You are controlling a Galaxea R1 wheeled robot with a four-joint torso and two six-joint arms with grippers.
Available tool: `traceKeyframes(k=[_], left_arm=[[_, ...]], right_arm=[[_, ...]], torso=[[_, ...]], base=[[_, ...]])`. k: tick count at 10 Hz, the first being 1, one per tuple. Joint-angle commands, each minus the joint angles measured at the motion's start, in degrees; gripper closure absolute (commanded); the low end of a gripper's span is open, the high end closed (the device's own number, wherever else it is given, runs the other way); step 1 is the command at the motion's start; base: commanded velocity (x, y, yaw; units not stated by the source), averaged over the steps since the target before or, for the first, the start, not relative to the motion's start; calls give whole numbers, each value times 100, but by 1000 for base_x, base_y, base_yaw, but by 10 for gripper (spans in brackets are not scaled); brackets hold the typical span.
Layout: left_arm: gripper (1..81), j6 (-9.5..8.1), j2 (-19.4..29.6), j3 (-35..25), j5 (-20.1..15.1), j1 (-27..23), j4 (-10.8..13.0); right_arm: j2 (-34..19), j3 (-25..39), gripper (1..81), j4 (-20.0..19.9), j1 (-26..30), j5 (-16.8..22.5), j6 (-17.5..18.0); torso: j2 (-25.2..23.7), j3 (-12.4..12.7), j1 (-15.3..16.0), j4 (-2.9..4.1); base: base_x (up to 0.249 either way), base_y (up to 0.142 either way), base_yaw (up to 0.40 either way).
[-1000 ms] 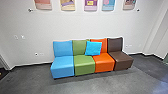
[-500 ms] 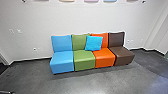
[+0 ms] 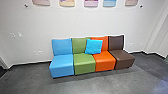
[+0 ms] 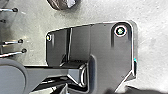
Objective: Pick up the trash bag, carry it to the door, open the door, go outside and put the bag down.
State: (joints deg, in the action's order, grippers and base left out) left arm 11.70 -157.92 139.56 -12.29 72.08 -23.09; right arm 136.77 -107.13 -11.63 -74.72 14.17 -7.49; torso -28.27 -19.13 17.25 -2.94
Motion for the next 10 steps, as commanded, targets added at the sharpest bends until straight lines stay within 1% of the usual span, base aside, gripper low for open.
traceKeyframes(k=[1, 2, 4, 5, 6, 7, 8, 9, 10], left_arm=[[10, -10, 164, 10, -634, -567, -214], [10, -10, 172, 10, -722, -664, -214], [10, -10, 233, -51, -749, -735, -240], [10, -10, 269, -112, -749, -735, -240], [10, -10, 295, -148, -749, -735, -240], [10, -10, 330, -191, -749, -735, -249], [10, -10, 366, -209, -706, -743, -362], [10, -10, 409, -209, -713, -779, -459], [10, -10, 427, -209, -740, -849, -494]], right_arm=[[-481, 334, 10, -296, 549, 719, -7], [-594, 395, 10, -331, 610, 719, -7], [-805, 676, 10, -323, 664, 710, 1], [-867, 808, 10, -314, 672, 693, -7], [-876, 844, 10, -314, 681, 693, -7], [-885, 853, 10, -331, 751, 702, -16], [-929, 888, 10, -332, 804, 711, -7], [-1007, 992, 10, -340, 874, 719, -8], [-1095, 1124, 10, -331, 944, 719, -7]], torso=[[-540, 0, 347, 0], [-759, 0, 485, 0], [-1169, 0, 745, 0], [-1375, -230, 874, 2], [-1578, -513, 1001, 0], [-1742, -590, 1101, 0], [-1887, -703, 1191, 0], [-2072, -881, 1307, 2], [-2276, -1071, 1436, 2]], base=[[0, 0, 0], [0, 0, 0], [0, 0, 0], [0, 0, 0], [0, 0, 0], [0, 0, 0], [0, 0, 0], [0, 0, 0], [0, 0, 0]])
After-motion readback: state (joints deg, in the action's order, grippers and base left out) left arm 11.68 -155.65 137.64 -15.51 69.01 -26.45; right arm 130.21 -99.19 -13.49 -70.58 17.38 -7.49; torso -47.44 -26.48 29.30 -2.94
